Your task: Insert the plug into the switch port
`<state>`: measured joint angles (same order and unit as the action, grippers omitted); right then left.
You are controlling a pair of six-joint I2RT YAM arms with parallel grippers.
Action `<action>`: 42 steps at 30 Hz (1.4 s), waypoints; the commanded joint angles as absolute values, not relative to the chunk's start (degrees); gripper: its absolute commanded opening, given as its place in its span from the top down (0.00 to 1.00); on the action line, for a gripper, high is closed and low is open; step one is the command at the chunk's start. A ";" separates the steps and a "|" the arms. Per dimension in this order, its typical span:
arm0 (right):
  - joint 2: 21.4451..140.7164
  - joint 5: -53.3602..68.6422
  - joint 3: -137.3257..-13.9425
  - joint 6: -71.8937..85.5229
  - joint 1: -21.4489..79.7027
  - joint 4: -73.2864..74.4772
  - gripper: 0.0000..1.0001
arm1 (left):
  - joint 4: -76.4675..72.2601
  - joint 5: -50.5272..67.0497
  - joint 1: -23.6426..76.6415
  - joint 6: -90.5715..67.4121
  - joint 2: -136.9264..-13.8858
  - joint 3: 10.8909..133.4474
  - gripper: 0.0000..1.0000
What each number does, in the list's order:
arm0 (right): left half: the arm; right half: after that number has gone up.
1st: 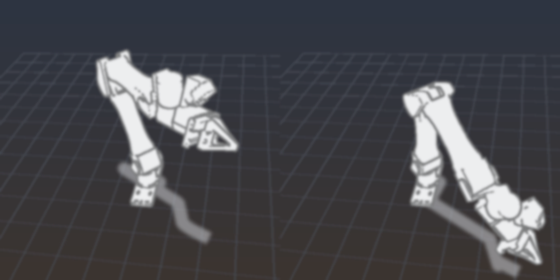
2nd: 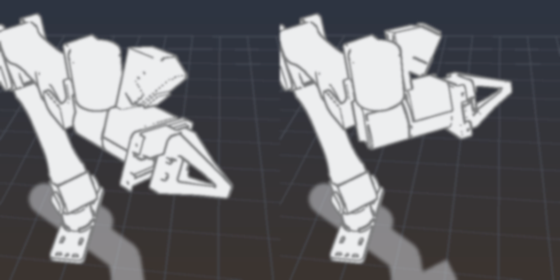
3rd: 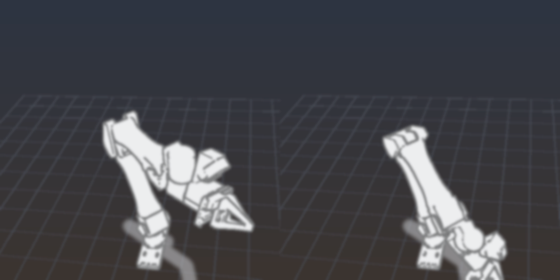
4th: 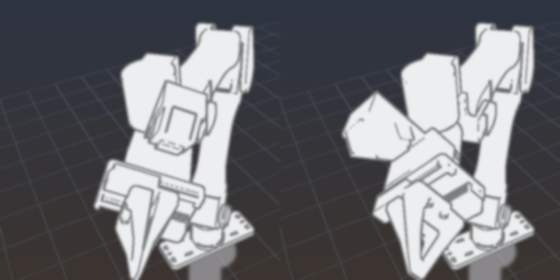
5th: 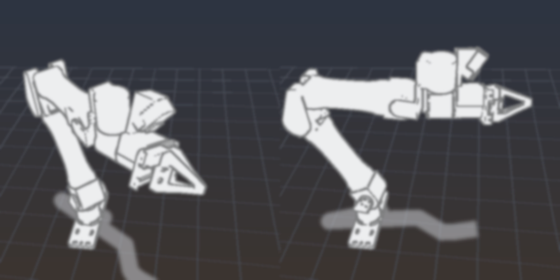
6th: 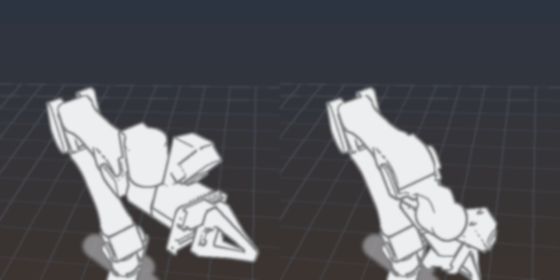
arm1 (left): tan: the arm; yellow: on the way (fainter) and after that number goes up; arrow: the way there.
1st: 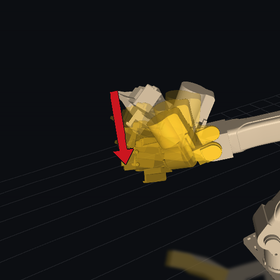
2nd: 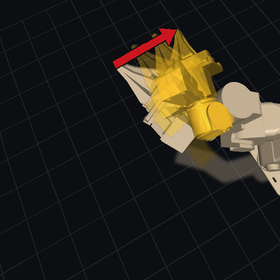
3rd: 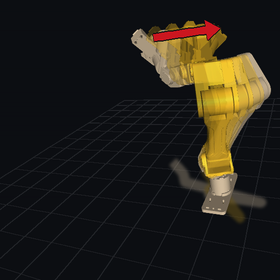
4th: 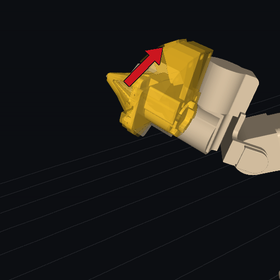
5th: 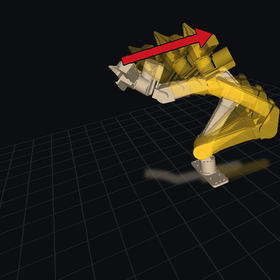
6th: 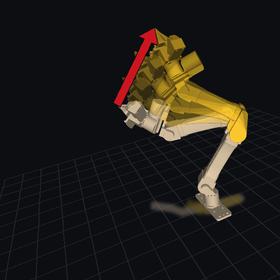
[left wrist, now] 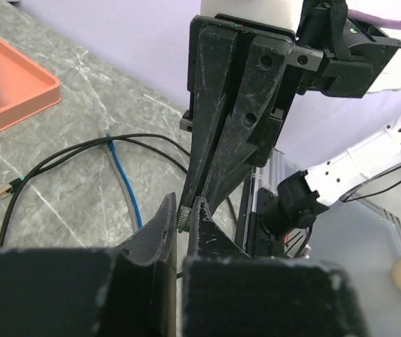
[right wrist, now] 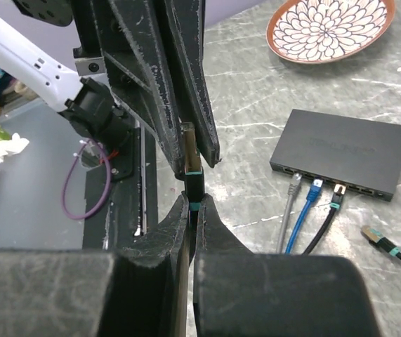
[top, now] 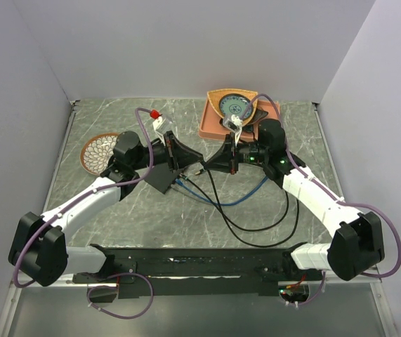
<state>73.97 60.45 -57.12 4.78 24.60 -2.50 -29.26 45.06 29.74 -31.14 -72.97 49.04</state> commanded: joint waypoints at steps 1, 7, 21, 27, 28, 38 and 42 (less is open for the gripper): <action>71.99 57.24 -60.99 3.26 25.14 -1.24 1.00 | -32.25 43.42 29.62 -31.73 -72.78 50.89 0.99; 69.09 44.93 -62.93 1.58 26.63 3.95 0.78 | -31.90 37.28 29.71 -35.14 -71.37 51.06 0.99; 67.06 8.71 -68.20 -4.75 38.40 10.55 0.01 | -20.93 20.84 29.79 -42.18 -69.52 54.75 0.99; 66.97 0.18 -66.72 -4.48 40.69 7.65 0.01 | -12.05 12.41 29.79 -46.84 -68.64 57.30 0.99; 67.06 -1.91 -66.54 -4.57 40.78 7.39 0.02 | -11.35 11.87 29.79 -47.89 -68.56 57.83 0.99; 70.84 0.95 -68.02 -4.92 43.50 4.48 0.29 | -9.41 11.78 29.71 -49.92 -69.25 59.32 0.99; 73.64 1.23 -69.69 -5.01 45.17 4.13 0.32 | -9.40 11.78 29.79 -50.01 -69.26 59.33 0.99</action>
